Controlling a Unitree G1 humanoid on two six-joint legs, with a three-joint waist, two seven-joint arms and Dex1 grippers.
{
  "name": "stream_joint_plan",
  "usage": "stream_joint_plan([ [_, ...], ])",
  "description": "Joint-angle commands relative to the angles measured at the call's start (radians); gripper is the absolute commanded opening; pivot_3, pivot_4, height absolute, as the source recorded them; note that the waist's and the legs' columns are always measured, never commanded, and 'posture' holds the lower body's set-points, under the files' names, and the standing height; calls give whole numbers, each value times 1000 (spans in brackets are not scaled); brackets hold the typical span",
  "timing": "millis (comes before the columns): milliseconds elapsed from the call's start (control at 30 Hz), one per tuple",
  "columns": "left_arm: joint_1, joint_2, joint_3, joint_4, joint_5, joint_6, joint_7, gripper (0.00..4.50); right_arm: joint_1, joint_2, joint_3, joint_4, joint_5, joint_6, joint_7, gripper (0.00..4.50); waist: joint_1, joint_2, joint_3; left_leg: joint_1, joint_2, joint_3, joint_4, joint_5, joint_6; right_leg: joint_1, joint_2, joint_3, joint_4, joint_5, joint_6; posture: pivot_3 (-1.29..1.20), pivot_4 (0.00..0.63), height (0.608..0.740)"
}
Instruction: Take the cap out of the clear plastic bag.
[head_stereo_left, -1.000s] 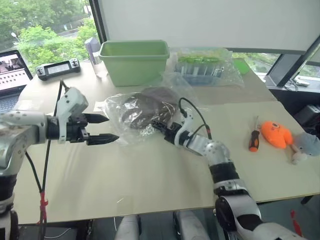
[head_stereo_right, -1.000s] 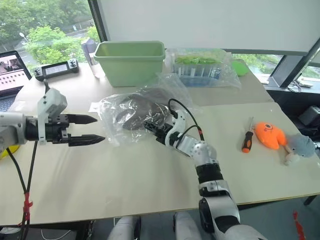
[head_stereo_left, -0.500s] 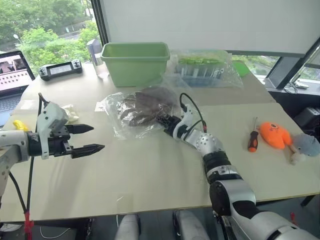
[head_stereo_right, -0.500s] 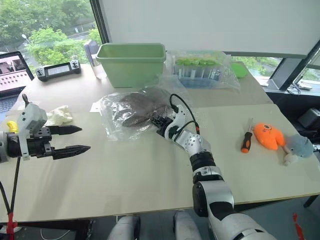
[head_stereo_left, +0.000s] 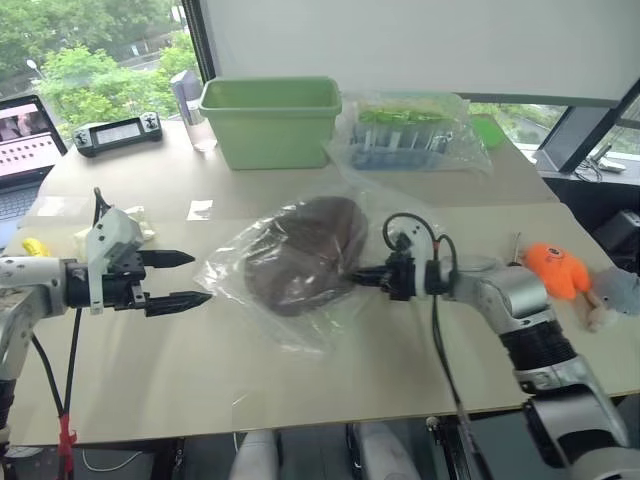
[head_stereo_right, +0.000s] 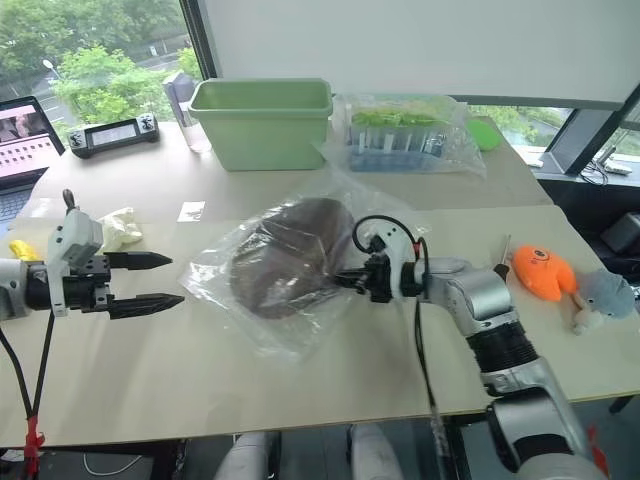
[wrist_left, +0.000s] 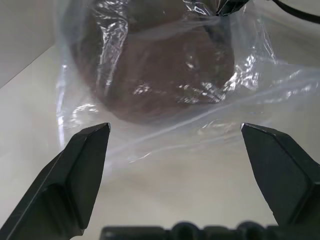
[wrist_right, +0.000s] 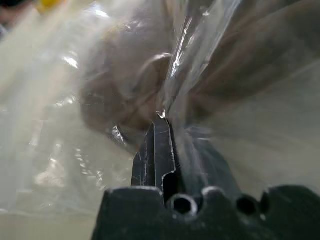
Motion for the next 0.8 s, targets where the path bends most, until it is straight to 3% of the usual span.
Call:
stream_joint_plan([
  [33,-41,-1,-31,15,13,-36,-23,4500,-139,36,-5,278,-161,-297,15,17,-4,0,0,0,0,1,1,0,0,0,0,0,0,0,0,0,150,737],
  [133,-87,-14,-74,42,27,-45,-32,4500,-260,102,10,562,-301,-534,-92,17,-15,0,0,0,0,3,2,1,-1,1,0,1,0,4,1,0,150,737],
  [233,-142,-40,-127,65,38,-52,-46,4500,-347,141,59,776,-482,-822,-301,17,-20,0,0,0,0,2,2,1,-1,1,0,1,0,8,6,0,150,737],
  [433,-217,-79,-197,86,53,-51,-66,4500,-378,135,128,936,-705,-1054,-525,1887,-21,0,0,-3,-1,1,-1,0,-2,0,-1,2,-2,7,8,0,150,737],
  [533,-269,-92,-229,67,45,-14,-64,4500,-369,96,120,935,-756,-1081,-594,2985,-19,0,0,-3,-2,1,-1,0,-2,0,-1,2,-2,7,8,0,150,737],
  [667,-334,-132,-278,77,52,0,-72,4500,-283,-47,79,864,-767,-961,-527,4334,1,0,0,-1,-3,1,1,0,-2,2,-1,2,-1,6,9,0,150,737],
  [800,-389,-168,-316,100,65,-3,-91,4500,-15,-208,-127,451,-584,-702,-390,4334,14,0,0,-1,-3,0,1,0,-2,3,-2,2,-2,6,9,0,150,737],
])
